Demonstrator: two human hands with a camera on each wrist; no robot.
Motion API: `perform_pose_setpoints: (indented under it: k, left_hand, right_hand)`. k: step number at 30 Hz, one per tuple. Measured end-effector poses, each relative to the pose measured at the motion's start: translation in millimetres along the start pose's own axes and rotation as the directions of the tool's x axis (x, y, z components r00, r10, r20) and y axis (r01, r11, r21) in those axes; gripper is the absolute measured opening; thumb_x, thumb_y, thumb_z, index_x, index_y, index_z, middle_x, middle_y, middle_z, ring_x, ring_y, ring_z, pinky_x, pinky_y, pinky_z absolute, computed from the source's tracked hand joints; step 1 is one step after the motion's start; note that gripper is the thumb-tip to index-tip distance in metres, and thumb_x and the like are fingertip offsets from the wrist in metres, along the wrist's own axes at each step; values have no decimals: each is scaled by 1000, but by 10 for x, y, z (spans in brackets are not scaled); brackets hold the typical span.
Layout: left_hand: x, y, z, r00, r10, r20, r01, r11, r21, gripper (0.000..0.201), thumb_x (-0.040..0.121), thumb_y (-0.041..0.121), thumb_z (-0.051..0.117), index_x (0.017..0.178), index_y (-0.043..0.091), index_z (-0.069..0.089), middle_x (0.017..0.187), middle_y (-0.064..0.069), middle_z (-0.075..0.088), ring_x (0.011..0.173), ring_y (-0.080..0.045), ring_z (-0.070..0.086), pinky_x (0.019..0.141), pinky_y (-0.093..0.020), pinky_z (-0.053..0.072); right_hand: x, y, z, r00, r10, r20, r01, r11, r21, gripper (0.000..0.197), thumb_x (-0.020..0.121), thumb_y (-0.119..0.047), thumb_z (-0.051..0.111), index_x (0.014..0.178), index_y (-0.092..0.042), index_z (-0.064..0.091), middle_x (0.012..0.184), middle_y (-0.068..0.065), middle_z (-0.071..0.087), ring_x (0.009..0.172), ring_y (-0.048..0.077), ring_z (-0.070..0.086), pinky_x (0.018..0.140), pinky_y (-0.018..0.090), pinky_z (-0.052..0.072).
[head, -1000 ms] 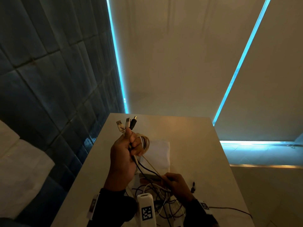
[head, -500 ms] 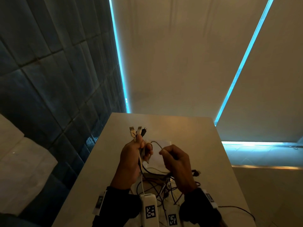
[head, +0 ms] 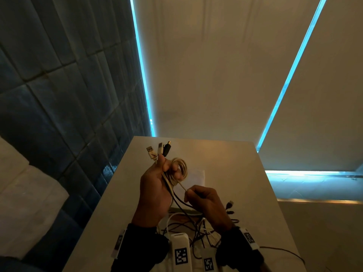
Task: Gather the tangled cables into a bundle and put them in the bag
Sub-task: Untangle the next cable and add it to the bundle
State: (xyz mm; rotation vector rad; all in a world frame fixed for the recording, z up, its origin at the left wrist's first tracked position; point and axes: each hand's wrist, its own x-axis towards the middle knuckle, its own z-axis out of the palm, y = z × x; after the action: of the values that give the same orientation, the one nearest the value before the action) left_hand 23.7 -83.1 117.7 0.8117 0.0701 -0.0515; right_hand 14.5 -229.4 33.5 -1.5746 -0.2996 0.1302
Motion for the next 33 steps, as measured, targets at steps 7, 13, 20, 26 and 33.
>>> perform_pose_setpoints:
  k: [7, 13, 20, 26, 33]
  left_hand:
    - [-26, 62, -7, 1000, 15, -7, -15, 1000, 2, 39, 96, 33, 36, 61, 15, 38, 60, -1, 41, 45, -11, 32, 54, -27, 28]
    - [-60, 87, -15, 999, 33, -14, -33, 999, 15, 40, 99, 32, 33, 64, 14, 36, 59, -1, 42, 45, -11, 32, 47, -23, 33]
    - [-110, 126, -19, 999, 54, -4, -54, 999, -2, 39, 98, 32, 34, 64, 15, 36, 61, -2, 43, 45, -10, 31, 49, -23, 30]
    - [-129, 151, -38, 998, 66, 7, -66, 997, 28, 37, 91, 35, 40, 61, 16, 39, 58, 0, 40, 45, -9, 29, 49, -24, 27]
    - [-36, 0, -26, 996, 55, -77, -40, 981, 191, 41, 100, 29, 35, 63, 12, 35, 54, 0, 42, 40, -10, 32, 45, -24, 27]
  right_hand:
    - [5, 412, -40, 993, 107, -40, -110, 990, -93, 30, 94, -11, 56, 65, -15, 59, 65, -1, 53, 63, 13, 48, 63, 26, 40]
    - [-57, 810, -97, 984, 150, -91, -158, 984, -87, 30, 92, -15, 59, 65, -2, 55, 60, 1, 47, 57, 10, 44, 58, 26, 36]
    - [-74, 911, -102, 985, 140, -105, -155, 977, -144, 36, 93, -11, 59, 58, -16, 54, 55, -8, 48, 54, 5, 44, 58, 21, 36]
    - [-170, 1168, -163, 963, 190, -194, -236, 937, -256, 38, 88, -31, 63, 61, -7, 55, 56, -1, 45, 55, 8, 42, 57, 28, 34]
    - [-6, 338, -117, 914, 56, -402, -107, 989, -106, 20, 89, -12, 63, 70, -8, 65, 48, -9, 45, 48, 9, 37, 50, 25, 32]
